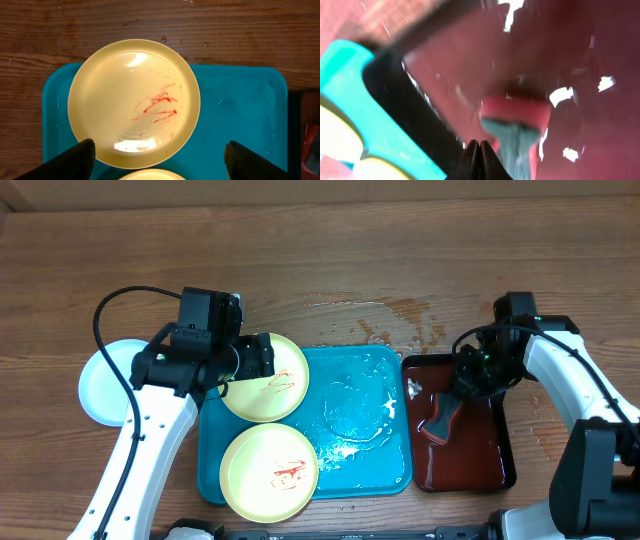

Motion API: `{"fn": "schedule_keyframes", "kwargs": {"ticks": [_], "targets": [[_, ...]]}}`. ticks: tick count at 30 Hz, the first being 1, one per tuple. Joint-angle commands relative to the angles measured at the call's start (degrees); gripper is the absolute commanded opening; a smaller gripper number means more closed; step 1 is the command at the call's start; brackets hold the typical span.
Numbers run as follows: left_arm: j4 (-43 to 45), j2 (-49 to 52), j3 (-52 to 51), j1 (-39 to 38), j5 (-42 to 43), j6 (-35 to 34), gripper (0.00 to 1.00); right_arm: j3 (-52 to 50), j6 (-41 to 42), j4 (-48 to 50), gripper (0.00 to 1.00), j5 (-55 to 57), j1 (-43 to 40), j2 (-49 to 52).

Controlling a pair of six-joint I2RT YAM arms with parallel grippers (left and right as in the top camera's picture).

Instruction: Clean dirty plates on tray and stack at the side

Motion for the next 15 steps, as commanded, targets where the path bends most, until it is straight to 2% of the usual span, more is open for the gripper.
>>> {"fn": "schedule_keyframes", "kwargs": {"ticks": [1,10,15], "targets": [[0.1,-0.4,0.7,-0.1,-0.8,0.9,0.83,0.1,-0.2,2.4,0.04,4.3,1.4,-0.2],[0.2,-0.4,0.7,-0.1,-0.8,0.9,0.83,0.1,1.9,5.3,0.04,7.7,3.8,6.6],[0.2,-0.4,0.7,-0.1,-0.8,0.9,0.83,0.2,3.0,8.5,0.04,8.2,3.7,6.9]]}}
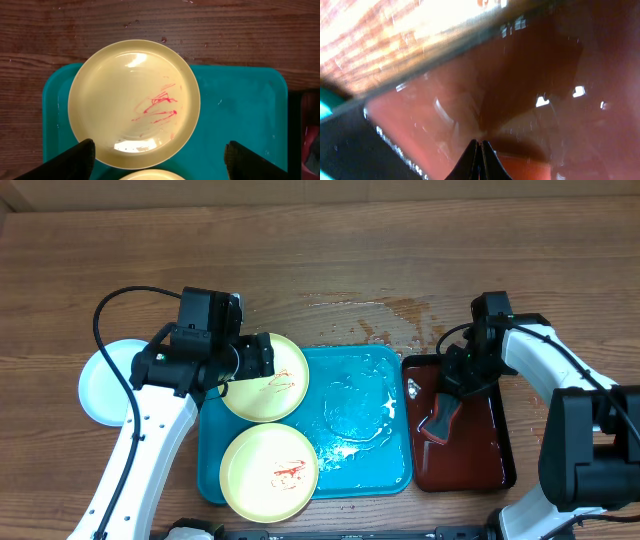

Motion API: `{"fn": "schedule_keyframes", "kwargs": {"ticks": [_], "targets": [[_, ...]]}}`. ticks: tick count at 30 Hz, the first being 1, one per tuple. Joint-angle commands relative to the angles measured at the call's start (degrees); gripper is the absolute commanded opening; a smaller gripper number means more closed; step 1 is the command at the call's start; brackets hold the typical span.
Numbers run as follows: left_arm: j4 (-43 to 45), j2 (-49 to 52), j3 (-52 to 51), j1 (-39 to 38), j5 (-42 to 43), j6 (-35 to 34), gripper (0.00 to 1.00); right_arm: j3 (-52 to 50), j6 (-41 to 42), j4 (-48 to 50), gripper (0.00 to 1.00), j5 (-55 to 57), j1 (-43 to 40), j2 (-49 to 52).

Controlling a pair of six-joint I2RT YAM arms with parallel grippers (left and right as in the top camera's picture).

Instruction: Clean dirty plates on tray and stack at the side

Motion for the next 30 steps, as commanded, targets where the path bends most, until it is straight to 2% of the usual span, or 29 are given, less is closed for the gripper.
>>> {"fn": "schedule_keyframes", "kwargs": {"ticks": [1,30], "targets": [[0.1,-0.4,0.7,-0.1,-0.7,0.9,0.83,0.3,1.5,2.0,0.04,1.5,0.2,-0.4],[-0.4,-0.4,0.7,-0.1,-0.6,0.9,0.83,0.2,0.4,14.8,0.04,6.4,0.2,0.3]]}}
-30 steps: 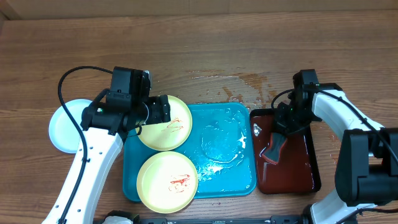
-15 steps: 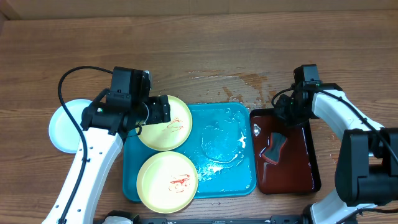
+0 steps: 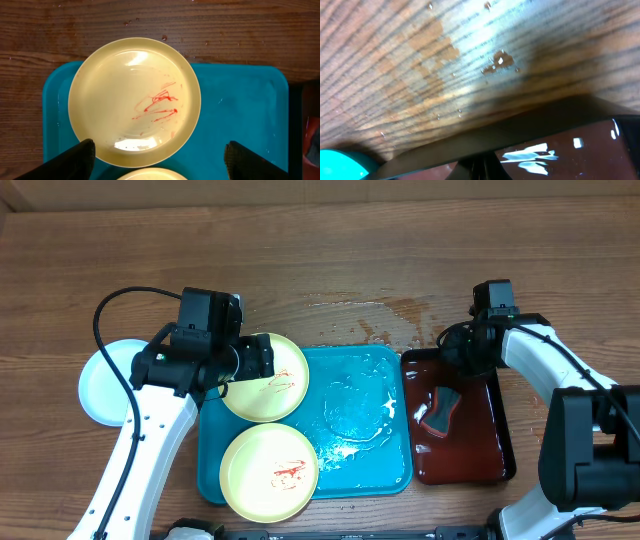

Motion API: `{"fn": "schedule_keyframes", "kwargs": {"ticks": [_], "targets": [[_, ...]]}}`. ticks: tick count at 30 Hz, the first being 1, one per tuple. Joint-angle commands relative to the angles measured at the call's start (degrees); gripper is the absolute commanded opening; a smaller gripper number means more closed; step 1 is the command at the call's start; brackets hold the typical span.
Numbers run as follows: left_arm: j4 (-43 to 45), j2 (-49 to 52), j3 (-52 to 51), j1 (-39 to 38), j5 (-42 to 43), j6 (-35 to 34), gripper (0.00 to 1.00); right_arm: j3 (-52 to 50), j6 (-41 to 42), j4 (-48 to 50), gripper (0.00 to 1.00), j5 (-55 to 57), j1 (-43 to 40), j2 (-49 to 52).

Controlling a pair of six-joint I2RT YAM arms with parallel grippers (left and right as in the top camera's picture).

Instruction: Clean dirty plates on tray and stack at the side

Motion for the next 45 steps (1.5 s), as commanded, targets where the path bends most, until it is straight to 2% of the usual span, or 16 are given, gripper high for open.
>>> {"fn": "schedule_keyframes", "kwargs": {"ticks": [1,21,24,29,31,33,36,37,39,40,41,43,45], "targets": [[0.0,-0.4,0.7,-0.1,-0.6,0.9,0.83,0.2,-0.6,1.8,0.04,0.9,0.2,0.3],[0.0,-0.4,0.7,-0.1,-0.6,0.9,0.84,0.2,-1.7,6.9,0.04,3.2,0.2,0.5],[-0.2,-0.4,0.7,-0.1,-0.6,0.9,0.84,0.2,-1.7,5.7,0.04,1.8,0.2,0.5],[-0.1,-0.4,0.7,-0.1,-0.6,0.9,0.84,1.2,-1.7,-1.8,0.04,-1.0,0.2,0.4],[-0.1,-0.4,0.7,-0.1,-0.6,0.9,0.84,2.2,-1.7,-4.7,0.11,-1.1,0.2,-0.2],[-0.1,-0.4,0.7,-0.1,-0.6,0.9,0.84,3.6,-1.7,-7.1,0.26,-1.1,0.2,-1.5],[-0.1,-0.4,0.7,-0.1,-0.6,0.9,0.84,6.3,-1.7,-9.8,0.41,-1.1,0.2,-4.3],[-0.2,-0.4,0.7,-0.1,-0.6,0.9,0.84,7.6,-1.7,-10.7,0.49,-1.1,0.2,-5.7],[-0.2,-0.4,0.7,-0.1,-0.5,0.9,0.84,10.2,-1.7,-12.5,0.72,-1.1,0.2,-8.0],[-0.2,-0.4,0.7,-0.1,-0.6,0.9,0.84,11.5,-1.7,-13.5,0.78,-1.1,0.2,-9.0],[-0.2,-0.4,0.7,-0.1,-0.6,0.9,0.84,13.0,-1.9,-15.0,0.79,-1.1,0.2,-10.0],[-0.2,-0.4,0.7,-0.1,-0.6,0.9,0.82,15.2,-1.6,-18.8,0.72,-1.1,0.2,-11.4],[-0.2,-0.4,0.7,-0.1,-0.6,0.9,0.82,15.5,1.1,-25.4,0.69,-1.0,0.2,-12.1]]}}
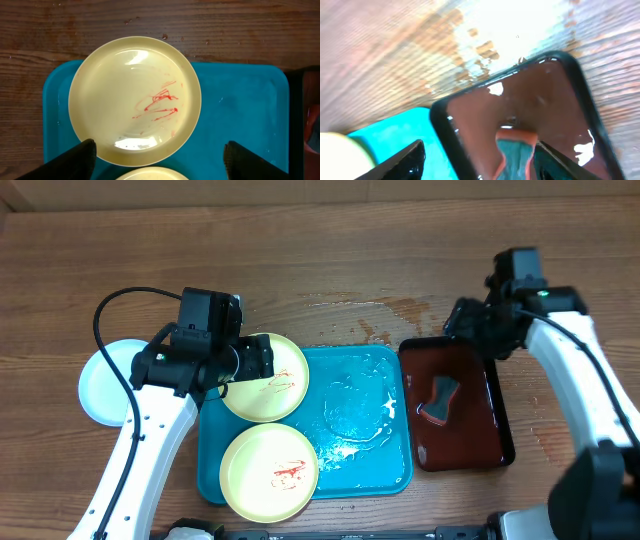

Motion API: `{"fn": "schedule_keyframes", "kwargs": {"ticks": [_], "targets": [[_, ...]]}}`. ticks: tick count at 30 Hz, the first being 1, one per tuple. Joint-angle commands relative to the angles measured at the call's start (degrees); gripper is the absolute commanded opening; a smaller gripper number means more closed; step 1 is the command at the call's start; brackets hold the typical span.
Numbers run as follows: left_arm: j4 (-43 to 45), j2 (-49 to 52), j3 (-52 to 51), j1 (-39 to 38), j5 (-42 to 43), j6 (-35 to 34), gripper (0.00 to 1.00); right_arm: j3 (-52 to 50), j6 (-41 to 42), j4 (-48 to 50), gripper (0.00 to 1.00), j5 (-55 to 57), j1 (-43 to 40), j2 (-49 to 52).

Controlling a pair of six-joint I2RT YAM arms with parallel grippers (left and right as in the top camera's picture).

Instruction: Clean dirty plates on tray and stack at the side

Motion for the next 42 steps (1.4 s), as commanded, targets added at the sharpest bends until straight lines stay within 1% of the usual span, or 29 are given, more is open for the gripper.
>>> {"fn": "schedule_keyframes", "kwargs": {"ticks": [1,3,5,9,14,21,23,24,25,26,29,30,32,33,34,35,41,42], "targets": [[0.0,-0.4,0.7,-0.1,-0.5,1.2,0.82,1.1,3.5,-8.5,0.68,-0.2,0.2,-2.2],[0.1,-0.4,0.7,-0.1,-0.5,1.3,0.82,-0.6,5.3,-12.6,0.67,-0.3,0.4,-2.0],[0.1,-0.4,0.7,-0.1,-0.5,1.3,0.83,-3.5,7.3,-13.1,0.65,-0.2,1.0,-2.0],[0.1,-0.4,0.7,-0.1,-0.2,1.3,0.86,-10.8,8.0,-6.7,0.65,-0.3,2.8,-2.0],[0.0,-0.4,0.7,-0.1,0.0,1.3,0.87,-17.1,10.7,1.8,0.65,-1.8,4.5,-1.9],[0.0,-0.4,0.7,-0.1,0.1,1.3,0.87,-24.1,15.6,7.7,0.65,-0.9,4.9,-1.9],[0.1,-0.4,0.7,-0.1,0.1,1.3,0.87,-26.1,15.6,9.7,0.64,-0.9,4.9,-1.9],[0.1,-0.4,0.7,-0.1,0.1,1.3,0.87,-26.8,15.6,10.6,0.62,-0.9,4.9,-1.9],[0.1,-0.4,0.7,-0.1,0.1,1.3,0.87,-27.3,15.6,11.3,0.53,-0.9,4.9,-1.9],[0.1,-0.4,0.7,-0.1,0.1,1.3,0.87,-27.6,15.6,12.0,0.40,-0.9,4.9,-1.9],[0.1,-0.4,0.7,-0.1,0.1,1.3,0.87,-27.7,15.6,13.7,0.18,-1.0,4.9,-1.9],[0.1,-0.4,0.7,-0.1,0.1,1.3,0.87,-27.7,15.6,14.2,0.15,-0.9,4.9,-1.9],[0.1,-0.4,0.7,-0.1,0.1,1.3,0.87,-27.7,15.6,14.9,0.15,-0.9,4.9,-1.9],[0.1,-0.4,0.7,-0.1,0.1,1.3,0.88,-27.7,15.5,15.2,0.12,-0.7,4.9,-1.9],[0.1,-0.4,0.7,-0.1,0.1,1.3,0.87,-27.7,15.3,15.4,0.07,-0.5,4.9,-1.9],[0.1,-0.4,0.7,-0.1,0.1,1.3,0.88,-27.7,15.1,15.7,0.04,-0.3,4.9,-1.9],[0.1,-0.4,0.7,-0.1,-0.2,1.3,0.85,-26.8,9.8,15.2,0.04,0.2,4.9,-1.9],[0.1,-0.4,0.7,-0.1,-0.2,1.3,0.86,-26.3,9.0,14.3,0.06,0.2,4.9,-1.9]]}}
